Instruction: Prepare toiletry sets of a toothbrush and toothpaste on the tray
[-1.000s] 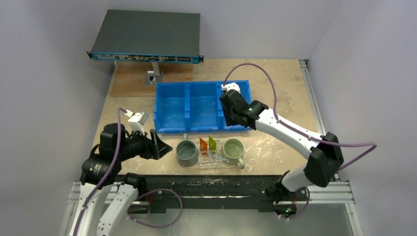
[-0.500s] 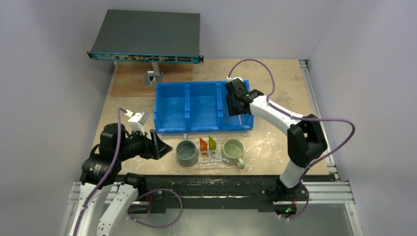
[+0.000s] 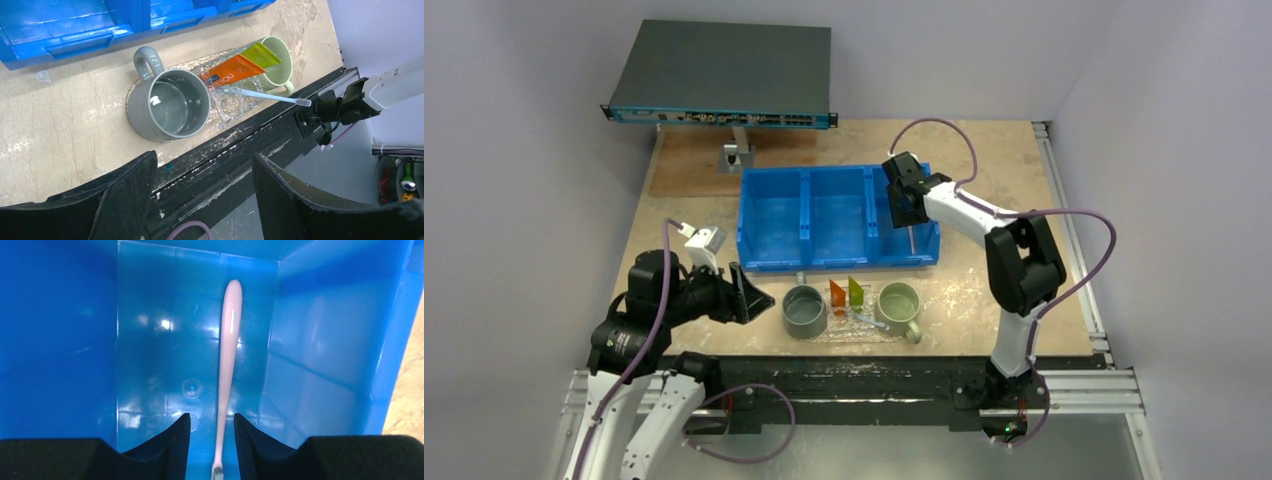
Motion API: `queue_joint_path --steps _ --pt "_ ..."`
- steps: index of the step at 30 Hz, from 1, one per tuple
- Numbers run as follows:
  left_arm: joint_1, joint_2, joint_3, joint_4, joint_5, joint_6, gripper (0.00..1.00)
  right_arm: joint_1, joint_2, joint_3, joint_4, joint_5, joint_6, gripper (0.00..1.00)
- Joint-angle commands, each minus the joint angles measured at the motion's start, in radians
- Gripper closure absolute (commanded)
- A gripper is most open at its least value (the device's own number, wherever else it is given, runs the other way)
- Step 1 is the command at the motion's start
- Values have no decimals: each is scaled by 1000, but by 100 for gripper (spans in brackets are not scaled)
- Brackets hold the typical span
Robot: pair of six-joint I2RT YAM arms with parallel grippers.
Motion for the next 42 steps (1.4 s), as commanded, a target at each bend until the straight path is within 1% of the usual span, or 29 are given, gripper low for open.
queue_joint_path --steps 1,22,27,35,39,42 --pt "-5 7 -3 41 18 -4 31 -15 19 53 26 15 -16 61" --pt "-5 10 -4 42 18 -4 31 -61 126 61 50 -87 -17 59" --pt "-5 12 -4 42 21 -4 31 -67 141 43 65 -140 -17 63" --pt "-5 11 -4 43 19 -4 31 -68 147 11 86 -185 -21 84" --pt "-5 11 -4 43 18 -5 31 -68 133 -7 99 -183 -24 100" --pt "-5 12 -3 43 19 -6 31 -68 106 -23 108 -167 -23 100"
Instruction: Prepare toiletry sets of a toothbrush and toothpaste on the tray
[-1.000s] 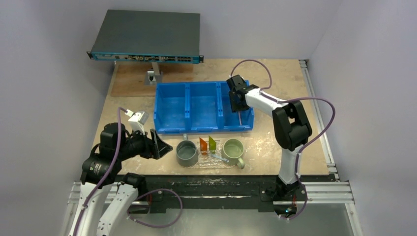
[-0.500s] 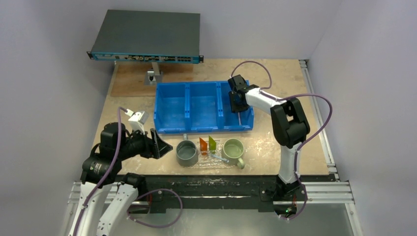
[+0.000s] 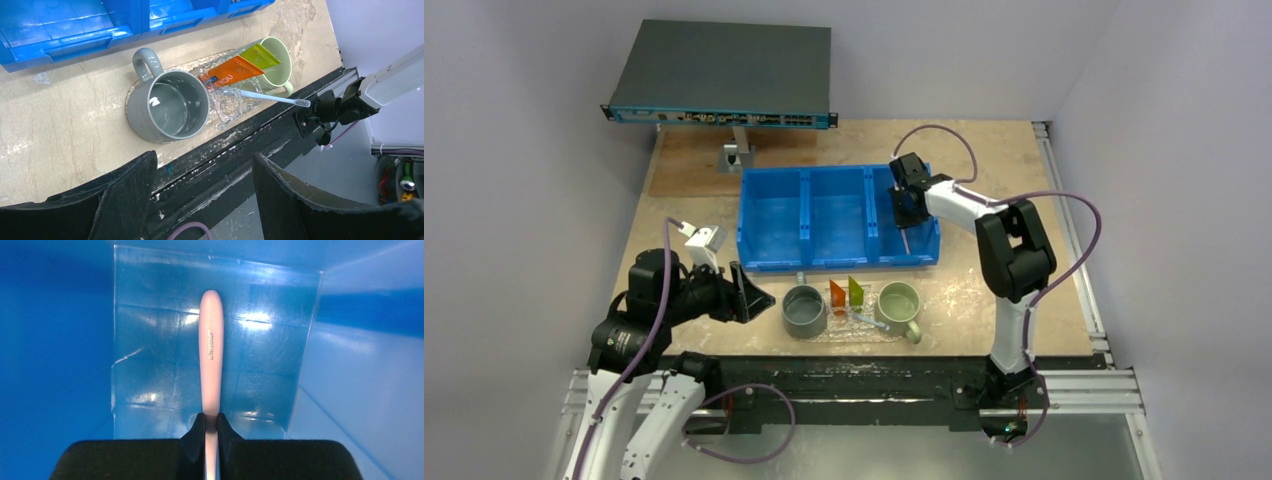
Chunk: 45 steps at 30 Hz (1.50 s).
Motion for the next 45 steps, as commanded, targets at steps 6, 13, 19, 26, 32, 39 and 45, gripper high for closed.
queue_joint_path --steps 6,13,19,26,32,39,45 --pt "-5 5 -3 36 14 -5 31 1 -96 -60 27 44 -7 100" --pt "-5 5 -4 35 12 -7 31 2 -199 -81 33 50 -5 100" --pt "-5 8 -3 35 12 -6 31 6 -292 -99 39 40 -15 100" --pt "-5 27 3 36 33 -2 31 23 -399 -119 18 30 -40 100" --pt "-5 34 16 34 67 -1 31 63 -544 -180 35 -42 -9 100" --pt "-5 30 12 77 159 -54 31 153 -729 -232 80 -128 77 100" --pt "-5 7 5 137 240 -115 31 232 -866 -308 216 -243 209 100"
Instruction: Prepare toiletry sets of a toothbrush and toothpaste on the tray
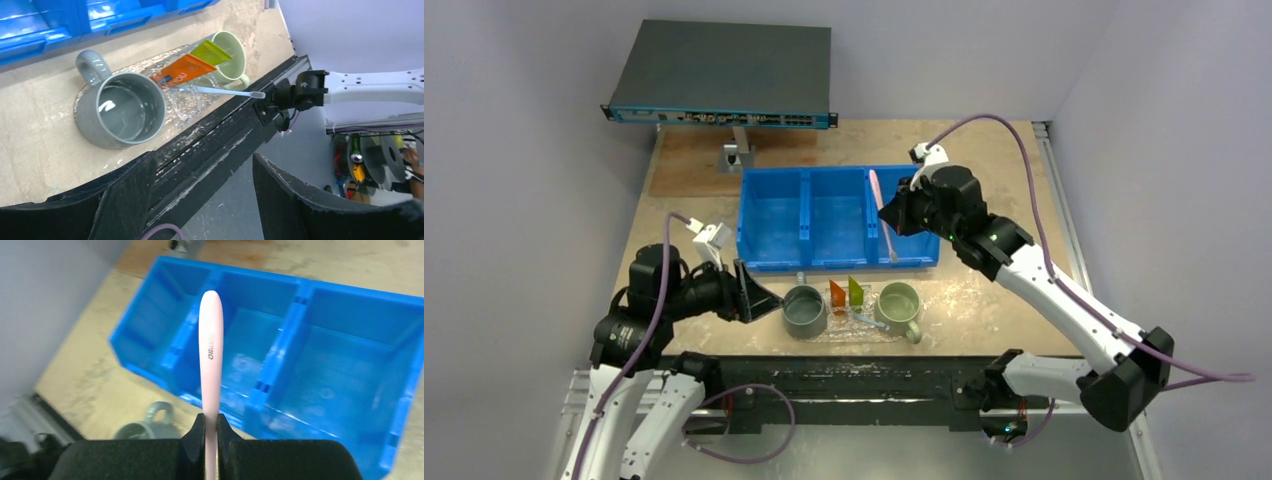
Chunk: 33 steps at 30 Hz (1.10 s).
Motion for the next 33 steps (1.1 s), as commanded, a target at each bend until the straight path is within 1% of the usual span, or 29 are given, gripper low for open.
queue_joint_path --steps 1,5,11,17,22,29,33 --pt "-5 -26 3 97 103 -66 31 48 -100 -66 173 -132 141 100" --pt "-5 -56 -18 160 170 -123 31 89 -179 -140 328 -227 243 100" --pt "-5 -108 -57 291 251 -213 31 167 -220 -208 575 -327 400 100" --pt "-5 -166 -96 433 292 -313 31 270 -199 -230 779 -331 514 100" --pt "-5 -192 -127 536 320 -382 31 326 -152 -247 954 -325 596 100" --pt "-5 -226 -165 684 354 -483 32 394 -72 -217 1074 -303 628 100" --pt "-5 -243 -168 735 364 -516 32 433 -22 -193 1123 -300 638 100"
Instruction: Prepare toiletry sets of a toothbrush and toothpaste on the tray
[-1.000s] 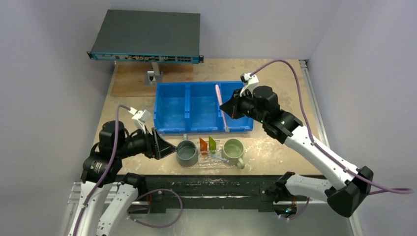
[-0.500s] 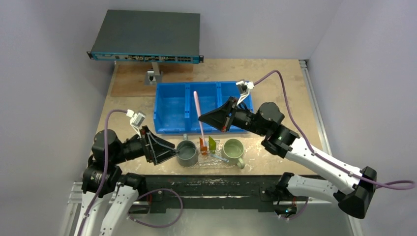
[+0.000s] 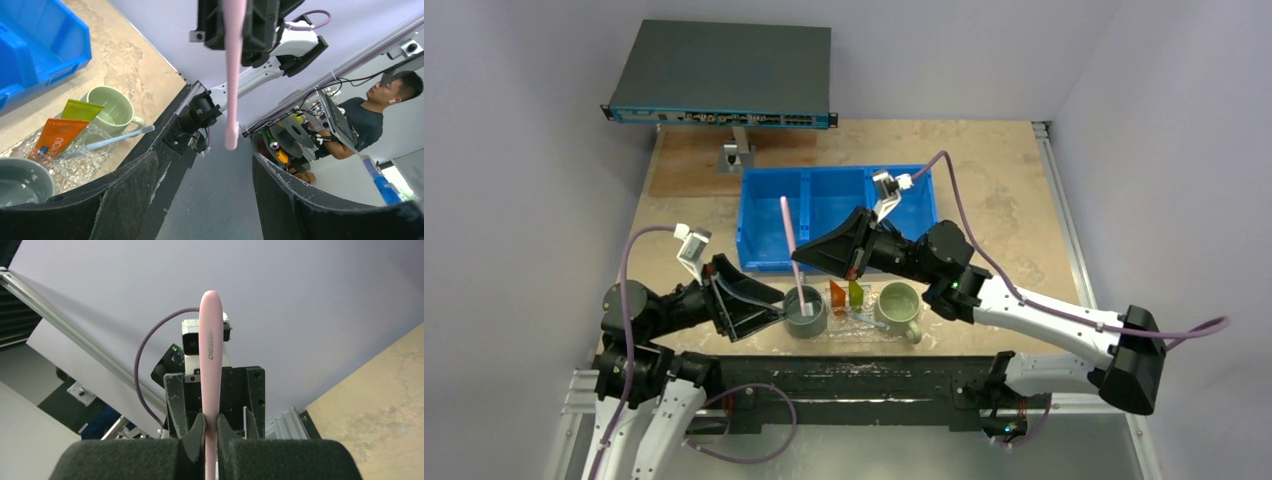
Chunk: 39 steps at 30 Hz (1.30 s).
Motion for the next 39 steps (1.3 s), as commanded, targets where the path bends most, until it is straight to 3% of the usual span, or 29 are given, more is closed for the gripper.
queue_joint_path --steps 1,10,23,32,36,39 --pt "-5 -24 -6 148 38 -79 32 43 37 46 144 9 32 100" --pt "-5 -41 -62 331 62 -199 36 92 114 47 318 38 74 100" --pt "-5 -69 -93 428 87 -281 47 118 175 74 392 108 46 100" --pt "-5 -79 -96 432 100 -290 68 129 180 74 387 150 -10 100" --pt "-5 -80 -96 419 95 -284 100 138 170 70 372 164 -40 100" --pt "-5 -82 -95 413 92 -280 100 142 157 60 359 169 -59 100"
